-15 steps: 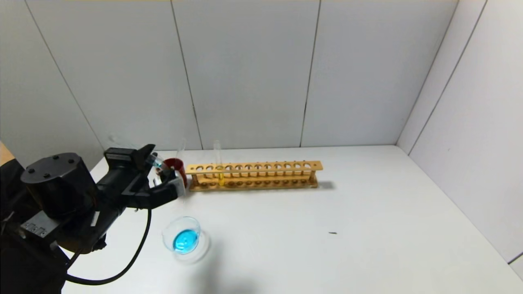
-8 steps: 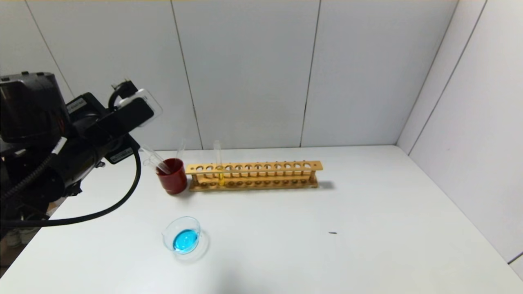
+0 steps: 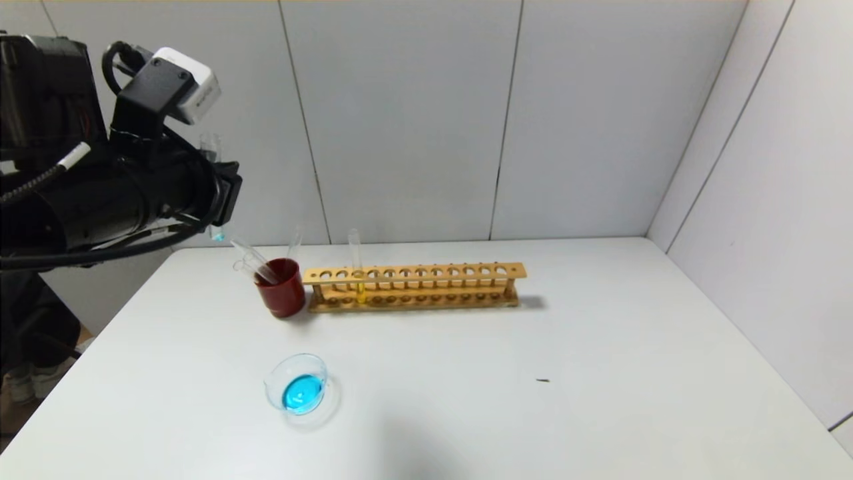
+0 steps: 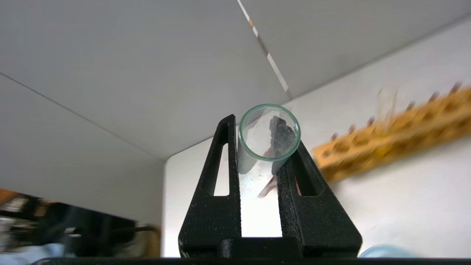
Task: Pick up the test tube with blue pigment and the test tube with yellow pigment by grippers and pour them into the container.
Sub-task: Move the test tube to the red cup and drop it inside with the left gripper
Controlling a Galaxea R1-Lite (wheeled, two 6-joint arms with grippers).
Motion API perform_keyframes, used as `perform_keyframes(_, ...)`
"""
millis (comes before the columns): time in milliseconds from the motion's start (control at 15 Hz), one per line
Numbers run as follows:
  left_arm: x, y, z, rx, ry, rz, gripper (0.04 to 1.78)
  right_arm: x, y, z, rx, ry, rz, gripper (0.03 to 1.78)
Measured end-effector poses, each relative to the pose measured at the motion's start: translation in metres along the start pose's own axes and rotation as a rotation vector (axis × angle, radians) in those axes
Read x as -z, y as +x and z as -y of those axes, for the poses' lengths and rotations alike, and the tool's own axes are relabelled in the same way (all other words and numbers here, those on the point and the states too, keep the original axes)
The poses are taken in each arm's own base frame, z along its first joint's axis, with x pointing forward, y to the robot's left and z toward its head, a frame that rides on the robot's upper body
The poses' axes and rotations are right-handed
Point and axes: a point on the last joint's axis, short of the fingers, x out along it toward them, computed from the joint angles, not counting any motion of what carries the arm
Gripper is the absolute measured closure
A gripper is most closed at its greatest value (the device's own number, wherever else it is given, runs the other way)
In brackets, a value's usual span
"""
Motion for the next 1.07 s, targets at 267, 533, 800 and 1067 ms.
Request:
perform_keyframes(267,-0.013,0.005,-0.005,0.008,-0.213,0.045,1.49,0.000,0.000,0.000,0.000,0.000,0.000,0.06)
perform_keyframes(533,-0.006,0.018,0.000,0.051,-0.356,0.022,1.49,0.000,0.000,0.000,0.000,0.000,0.000,0.06)
perform_keyframes(800,0.008,0.052,0.003,0.037,-0.393,0.025,1.49,0.000,0.000,0.000,0.000,0.000,0.000,0.06)
perform_keyframes(1067,0.029,0.088,0.003,0.011,-0.393,0.001,1.49,0.000,0.000,0.000,0.000,0.000,0.000,0.06)
